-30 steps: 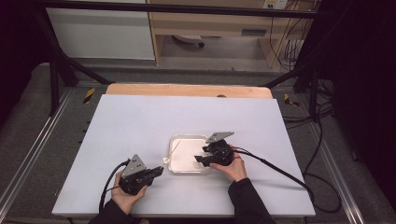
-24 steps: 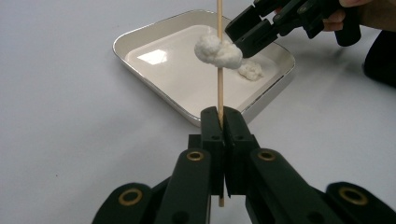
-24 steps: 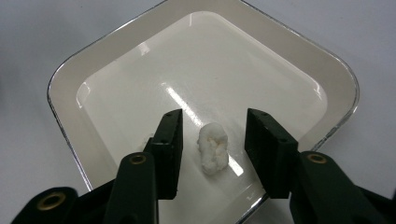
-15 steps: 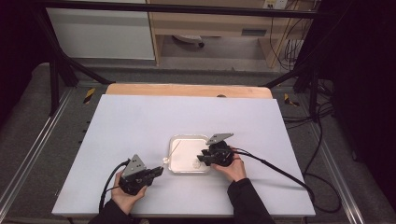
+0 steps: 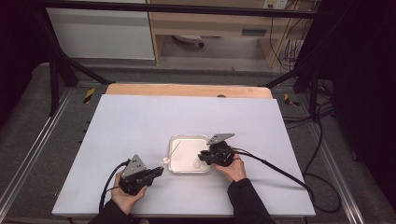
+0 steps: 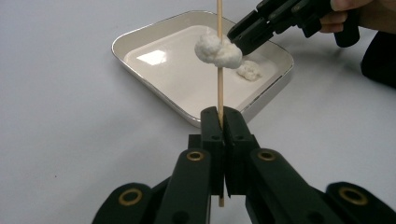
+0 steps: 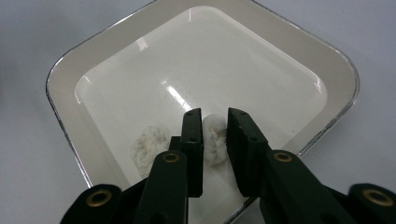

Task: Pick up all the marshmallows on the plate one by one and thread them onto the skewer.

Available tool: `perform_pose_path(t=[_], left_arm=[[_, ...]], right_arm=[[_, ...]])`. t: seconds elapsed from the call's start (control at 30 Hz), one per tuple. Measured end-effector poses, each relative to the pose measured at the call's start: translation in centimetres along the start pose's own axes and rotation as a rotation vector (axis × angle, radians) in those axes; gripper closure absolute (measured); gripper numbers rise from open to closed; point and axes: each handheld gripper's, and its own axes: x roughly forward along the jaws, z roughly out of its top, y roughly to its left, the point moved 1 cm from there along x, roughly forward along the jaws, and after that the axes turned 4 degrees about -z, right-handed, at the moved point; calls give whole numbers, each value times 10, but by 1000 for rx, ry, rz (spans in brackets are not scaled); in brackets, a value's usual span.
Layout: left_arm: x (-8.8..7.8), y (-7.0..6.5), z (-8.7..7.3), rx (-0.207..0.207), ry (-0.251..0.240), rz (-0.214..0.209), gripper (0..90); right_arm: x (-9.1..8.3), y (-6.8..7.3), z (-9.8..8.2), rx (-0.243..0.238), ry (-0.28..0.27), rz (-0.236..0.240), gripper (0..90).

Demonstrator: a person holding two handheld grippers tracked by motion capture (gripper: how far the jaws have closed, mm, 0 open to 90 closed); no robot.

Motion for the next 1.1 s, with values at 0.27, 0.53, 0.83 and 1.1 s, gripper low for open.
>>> perform_pose_path(t=[0.27,0.53,0.83,1.1], left_arm=[[0,-2,0,6,1,-6,887],[1,-3,1,12,1,-12,886],[2,-5,1,24,-4,-22,887],[1,-7,2,36,-7,-30,887]], right_arm=[[-17,-1,8,13,-55,16,779],[-41,0,18,44,-155,59,784],[-68,-2,31,123,-289,157,787],[-72,2,42,160,-345,224,789]])
